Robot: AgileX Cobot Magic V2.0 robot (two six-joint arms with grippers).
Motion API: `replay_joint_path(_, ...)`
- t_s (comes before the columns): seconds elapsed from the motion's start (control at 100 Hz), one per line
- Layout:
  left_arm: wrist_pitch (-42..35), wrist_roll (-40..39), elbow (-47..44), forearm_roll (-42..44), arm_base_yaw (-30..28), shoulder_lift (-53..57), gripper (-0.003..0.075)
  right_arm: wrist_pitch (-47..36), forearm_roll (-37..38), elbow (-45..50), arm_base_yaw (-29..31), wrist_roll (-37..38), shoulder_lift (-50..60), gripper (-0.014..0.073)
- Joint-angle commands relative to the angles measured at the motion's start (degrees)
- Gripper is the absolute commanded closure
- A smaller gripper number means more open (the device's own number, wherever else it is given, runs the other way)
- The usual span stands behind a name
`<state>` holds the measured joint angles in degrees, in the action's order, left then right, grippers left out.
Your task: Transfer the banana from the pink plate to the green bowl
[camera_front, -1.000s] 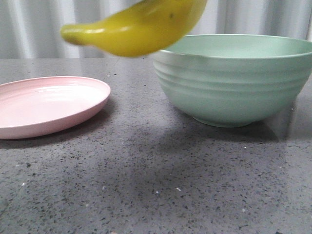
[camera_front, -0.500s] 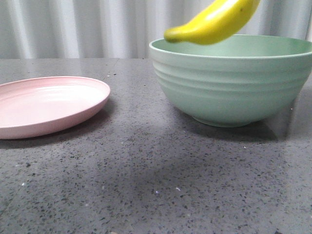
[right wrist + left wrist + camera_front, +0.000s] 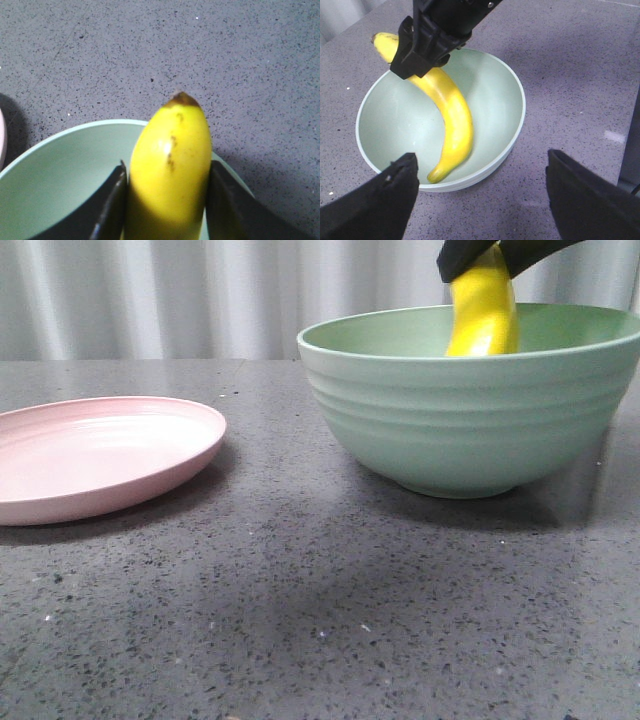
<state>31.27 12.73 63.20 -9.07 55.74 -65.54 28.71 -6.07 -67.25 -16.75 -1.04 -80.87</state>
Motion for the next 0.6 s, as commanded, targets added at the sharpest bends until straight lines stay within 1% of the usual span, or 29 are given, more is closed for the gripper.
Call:
replay_joint_path(0.0,-4.90,0.10,1.96,-0.36,-0.11,1.34,0.0226,-4.65,0.24,-2.22,0.43,-0.48,1.76,0.0258)
replay_joint_path(0.06,-5.14,0.10,1.96,-0.36,-0.11,1.34,0.0226,-4.88,0.24,-2.22,0.43,-0.48,1.76,0.0235)
replay_joint_path(0.33,-5.35,0.10,1.96,-0.36,-0.11,1.34,0.0226,-4.31,1.12,-2.81,0.43,-0.48,2.00,0.0235)
replay_joint_path(0.49,-6.43,0.10,1.96,1.81,-0.11,1.60,0.0231,-3.19,2.82,-2.93,0.43,-0.48,4.78,0.0246)
replay_joint_path(0.54,-6.47,0.10,1.96,1.94,-0.11,1.73,0.0265,-2.19,2.82,-3.03,0.43,-0.48,5.93,0.0274)
replay_joint_path(0.59,-6.28,-0.01,1.96,1.94,-0.11,1.96,0.0334,-0.94,2.82,-3.03,0.43,-0.48,7.37,0.0325)
